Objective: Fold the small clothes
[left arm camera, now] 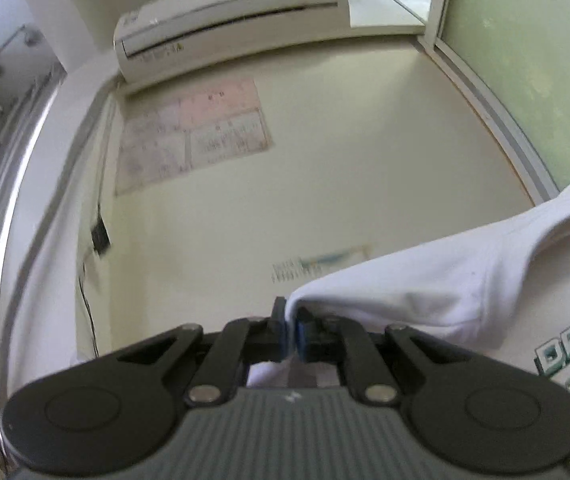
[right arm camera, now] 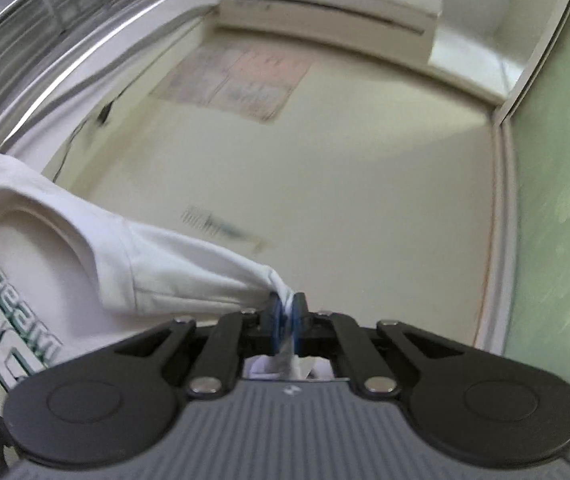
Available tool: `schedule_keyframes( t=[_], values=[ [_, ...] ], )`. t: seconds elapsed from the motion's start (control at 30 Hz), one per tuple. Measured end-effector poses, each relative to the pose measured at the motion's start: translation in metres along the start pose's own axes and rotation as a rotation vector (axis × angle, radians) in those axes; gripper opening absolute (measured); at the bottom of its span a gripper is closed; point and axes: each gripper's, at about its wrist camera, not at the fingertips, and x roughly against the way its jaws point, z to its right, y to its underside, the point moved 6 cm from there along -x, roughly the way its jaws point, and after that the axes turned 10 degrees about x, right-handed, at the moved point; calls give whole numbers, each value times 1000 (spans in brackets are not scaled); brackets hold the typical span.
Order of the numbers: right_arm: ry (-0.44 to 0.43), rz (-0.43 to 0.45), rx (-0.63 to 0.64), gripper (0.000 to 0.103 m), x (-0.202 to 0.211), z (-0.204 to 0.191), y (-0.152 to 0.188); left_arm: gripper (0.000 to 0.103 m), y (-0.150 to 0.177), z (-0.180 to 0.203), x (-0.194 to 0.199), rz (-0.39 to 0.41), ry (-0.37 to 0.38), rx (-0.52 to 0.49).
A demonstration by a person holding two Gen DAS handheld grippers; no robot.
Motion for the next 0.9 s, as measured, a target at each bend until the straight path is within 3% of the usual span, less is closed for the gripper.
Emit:
schedule_keyframes(
  t=[0.07, 0.17, 0.3, 0.4, 0.5, 0.63, 0.67, 0.7, 0.73, 0.8, 0.87, 0.9],
  values=[
    [28, 5, -1, 0, -8, 15, -12, 6, -10, 5, -16, -4, -16, -23],
    [30, -31, -6, 0, -33, 25, -6, 6, 7, 18, -50, -60, -30, -62],
    [-30, -170, -21, 0, -94, 6, 57, 6, 75, 32, -111, -226, -13, -78],
    [-86, -303, -47, 0, -147, -25, 129, 6, 166, 50, -170, -404, -11, -100],
    [-138, -459, -72, 0, -207, -74, 229, 6, 273, 73, -225, -574, -43, -147],
    [-201, -661, -144, 1, -275, -151, 369, 11, 445, 101, -289, -890, -125, -233],
    [-222, -726, -145, 23, -284, -169, 401, 11, 483, 102, -294, -968, -153, -275],
    [-229, -798, -139, 28, -287, -183, 430, 11, 511, 101, -295, -1024, -177, -300],
    [-227, -857, -145, 27, -283, -190, 455, 11, 524, 97, -293, -1047, -178, -289],
    [-275, -897, -250, 26, -265, -183, 475, 11, 523, 90, -284, -1049, -147, -244],
    [-316, -931, -389, 26, -235, -167, 480, 15, 495, 83, -271, -1017, -78, -194],
    [-339, -940, -446, 26, -217, -163, 482, 22, 475, 76, -258, -988, -37, -180]
  ],
)
